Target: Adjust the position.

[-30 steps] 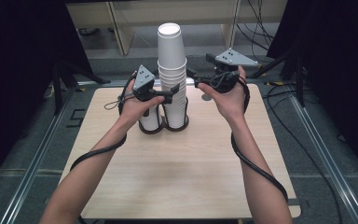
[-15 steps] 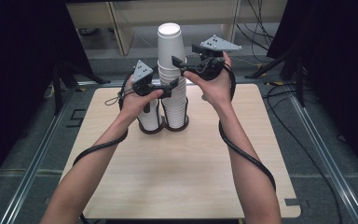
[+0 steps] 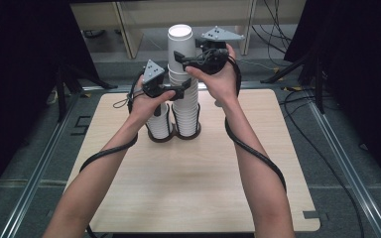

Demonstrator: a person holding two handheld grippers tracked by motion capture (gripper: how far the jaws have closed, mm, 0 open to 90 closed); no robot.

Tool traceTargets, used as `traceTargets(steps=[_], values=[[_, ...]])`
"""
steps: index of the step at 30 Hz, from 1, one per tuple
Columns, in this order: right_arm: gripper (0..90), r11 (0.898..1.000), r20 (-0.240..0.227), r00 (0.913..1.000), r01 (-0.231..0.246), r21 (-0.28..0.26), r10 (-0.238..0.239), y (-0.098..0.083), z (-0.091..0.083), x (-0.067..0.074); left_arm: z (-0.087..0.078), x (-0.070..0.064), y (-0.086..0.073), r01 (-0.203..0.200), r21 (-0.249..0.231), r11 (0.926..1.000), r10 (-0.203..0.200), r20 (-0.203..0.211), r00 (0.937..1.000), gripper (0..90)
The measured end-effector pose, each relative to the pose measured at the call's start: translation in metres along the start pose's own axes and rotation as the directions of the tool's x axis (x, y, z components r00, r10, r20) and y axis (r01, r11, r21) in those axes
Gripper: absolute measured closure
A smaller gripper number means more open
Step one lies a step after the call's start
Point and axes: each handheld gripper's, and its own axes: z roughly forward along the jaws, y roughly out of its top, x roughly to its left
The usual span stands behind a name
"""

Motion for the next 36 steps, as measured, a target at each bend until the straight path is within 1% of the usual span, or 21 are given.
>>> traceTargets(steps=[2,3,5,6,7,8,10,12,13,15,18,20,23,24,25,26,28,29,31,33,36], values=[[14.8,1.0,0.001,1.0,0.0,0.001,0.0,0.001,0.003,0.0,0.0,-0.001,0.001,0.0,0.004,1.0,0.0,0.002,1.0,3.8],[14.7,1.0,-0.002,1.0,-0.008,0.005,0.008,0.002,0.005,-0.001,0.0,-0.002,0.001,0.011,0.009,0.9999,-0.011,0.002,0.9999,4.0],[14.8,1.0,-0.008,0.9999,-0.013,0.01,0.013,0.001,0.009,-0.001,0.002,-0.001,0.002,0.002,0.0,1.0,-0.002,-0.001,1.0,4.3],[14.8,1.0,-0.004,1.0,-0.004,0.01,0.004,0.0,0.011,-0.001,0.002,-0.001,0.002,0.001,0.001,1.0,-0.001,-0.004,1.0,4.6],[14.8,1.0,-0.014,0.9998,-0.013,0.015,0.013,-0.001,0.012,-0.001,0.002,-0.001,0.001,0.017,0.008,0.9998,-0.017,-0.006,0.9998,4.8],[14.8,1.0,-0.012,0.9999,-0.001,0.016,0.001,-0.002,0.014,-0.002,0.002,0.0,0.001,0.005,0.0,1.0,-0.005,-0.008,1.0,4.9],[14.8,1.0,-0.017,0.9998,-0.009,0.02,0.01,-0.005,0.018,-0.002,0.003,0.001,0.001,0.004,0.006,1.0,-0.004,-0.006,1.0,5.4],[14.8,1.0,-0.019,0.9998,-0.011,0.022,0.011,-0.004,0.018,-0.003,0.003,0.001,0.001,0.002,0.007,1.0,-0.002,-0.006,1.0,5.7],[14.7,0.999,-0.021,0.9993,-0.031,0.019,0.031,-0.004,0.018,-0.003,0.003,0.0,0.001,0.0,0.006,1.0,0.0,-0.005,1.0,6.1],[14.7,1.0,-0.022,0.9997,-0.013,0.012,0.013,-0.002,0.018,-0.004,0.003,0.0,0.001,-0.001,0.006,1.0,0.001,-0.004,1.0,6.1],[14.8,1.0,-0.028,0.9996,-0.005,0.013,0.005,0.001,0.019,-0.004,0.004,0.001,0.001,0.0,0.007,1.0,0.0,-0.002,1.0,6.0],[14.9,1.0,-0.031,0.9994,-0.012,0.018,0.013,0.002,0.019,-0.003,0.004,0.001,0.001,0.0,0.007,1.0,0.0,-0.002,1.0,6.0],[15.2,1.0,-0.032,0.9994,-0.011,0.004,0.011,0.002,0.019,-0.005,0.004,0.001,0.002,-0.002,0.008,1.0,0.002,-0.003,1.0,6.0],[16.1,1.0,-0.037,0.9993,-0.008,0.005,0.008,0.002,0.02,-0.005,0.004,0.0,0.001,0.011,0.016,0.9998,-0.011,0.001,0.9999,6.1],[16.1,1.0,-0.037,0.9993,-0.008,0.005,0.008,0.002,0.02,-0.005,0.004,0.0,0.001,0.011,0.016,0.9998,-0.011,0.001,0.9999,6.1],[17.4,1.0,-0.04,0.9991,-0.015,0.009,0.015,0.002,0.019,-0.004,0.004,0.001,0.002,-0.005,0.009,0.9999,0.005,-0.001,1.0,6.1],[17.5,1.0,-0.05,0.9985,-0.023,0.006,0.024,0.001,0.02,-0.005,0.004,0.001,0.002,-0.005,0.009,0.9999,0.005,-0.001,1.0,6.1],[17.5,1.0,-0.047,0.9986,-0.023,0.008,0.024,0.001,0.02,-0.005,0.004,0.001,0.002,-0.005,0.01,0.9999,0.005,-0.001,1.0,6.1],[18.6,1.0,-0.047,0.9988,-0.011,-0.001,0.011,0.0,0.02,-0.006,0.003,0.0,0.002,0.006,0.018,0.9998,-0.006,0.003,1.0,6.2],[19.1,1.0,-0.049,0.9988,-0.004,-0.007,0.003,0.0,0.02,-0.006,0.003,0.0,0.002,0.005,0.017,0.9998,-0.005,0.002,1.0,6.2],[19.8,1.0,-0.053,0.9986,-0.01,-0.011,0.009,-0.001,0.02,-0.006,0.003,0.0,0.002,0.003,0.02,0.9998,-0.003,0.003,1.0,6.2]])
